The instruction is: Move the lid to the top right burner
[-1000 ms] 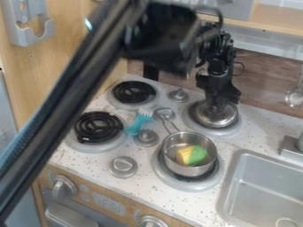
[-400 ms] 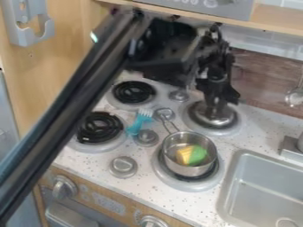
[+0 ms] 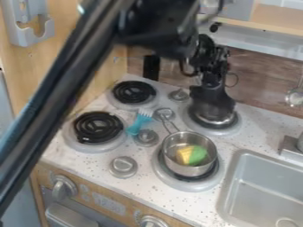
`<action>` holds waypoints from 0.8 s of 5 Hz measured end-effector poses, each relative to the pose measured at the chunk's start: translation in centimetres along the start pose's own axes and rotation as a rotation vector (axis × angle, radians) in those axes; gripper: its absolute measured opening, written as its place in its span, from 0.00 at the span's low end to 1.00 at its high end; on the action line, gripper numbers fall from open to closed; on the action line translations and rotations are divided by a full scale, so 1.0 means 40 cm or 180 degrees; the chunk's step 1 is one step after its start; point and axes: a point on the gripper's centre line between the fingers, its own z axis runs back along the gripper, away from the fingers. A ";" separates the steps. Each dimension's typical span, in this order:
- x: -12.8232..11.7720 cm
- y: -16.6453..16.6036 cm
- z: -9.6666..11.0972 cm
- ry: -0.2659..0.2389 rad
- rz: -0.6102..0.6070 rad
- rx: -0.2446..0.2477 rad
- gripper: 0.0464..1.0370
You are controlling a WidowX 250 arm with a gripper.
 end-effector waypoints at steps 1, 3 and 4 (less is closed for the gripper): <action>-0.013 0.000 0.097 -0.0105 0.0072 -0.0091 0.97; -0.115 0.043 0.252 0.0306 0.0219 -0.0273 0.96; -0.168 0.050 0.290 0.0881 0.0199 -0.0257 0.96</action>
